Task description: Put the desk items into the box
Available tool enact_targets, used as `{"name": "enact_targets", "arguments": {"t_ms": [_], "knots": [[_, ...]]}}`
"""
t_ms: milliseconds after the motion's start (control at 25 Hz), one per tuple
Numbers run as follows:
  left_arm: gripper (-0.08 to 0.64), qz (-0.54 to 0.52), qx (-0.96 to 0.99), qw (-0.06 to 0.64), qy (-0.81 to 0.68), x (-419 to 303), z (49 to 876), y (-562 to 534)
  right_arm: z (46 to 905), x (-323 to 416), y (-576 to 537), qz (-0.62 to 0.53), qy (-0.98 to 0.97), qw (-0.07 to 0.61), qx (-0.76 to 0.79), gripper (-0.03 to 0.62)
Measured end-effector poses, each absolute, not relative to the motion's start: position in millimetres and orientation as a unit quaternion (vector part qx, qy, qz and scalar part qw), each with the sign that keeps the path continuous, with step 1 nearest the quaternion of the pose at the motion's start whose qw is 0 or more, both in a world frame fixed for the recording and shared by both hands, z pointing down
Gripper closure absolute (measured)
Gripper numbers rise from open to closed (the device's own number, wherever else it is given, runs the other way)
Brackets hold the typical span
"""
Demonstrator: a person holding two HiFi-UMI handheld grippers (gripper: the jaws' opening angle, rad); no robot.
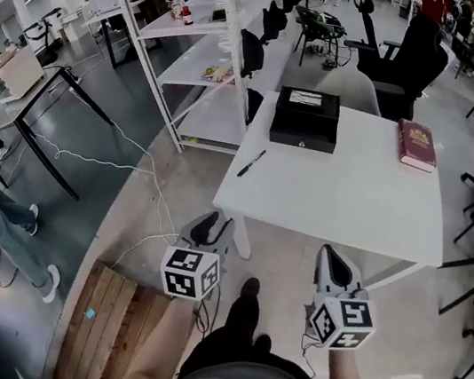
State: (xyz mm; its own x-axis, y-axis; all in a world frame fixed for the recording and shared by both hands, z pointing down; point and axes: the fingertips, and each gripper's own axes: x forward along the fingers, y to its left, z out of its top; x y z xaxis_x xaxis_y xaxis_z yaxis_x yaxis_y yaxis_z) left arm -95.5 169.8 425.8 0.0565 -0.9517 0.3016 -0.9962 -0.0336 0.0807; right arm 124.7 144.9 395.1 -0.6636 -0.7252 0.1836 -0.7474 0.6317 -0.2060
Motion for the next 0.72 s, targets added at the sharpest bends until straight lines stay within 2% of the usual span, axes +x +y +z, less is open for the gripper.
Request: {"name": "enact_targets", "arguments": {"t_ms": [720], "knots": [[0.42, 0.106, 0.723, 0.167, -0.662, -170.8, 463.3, 37.5, 409.0, 55.7, 19.8, 0.155, -0.884, 0.06, 0.438, 0.588]]}}
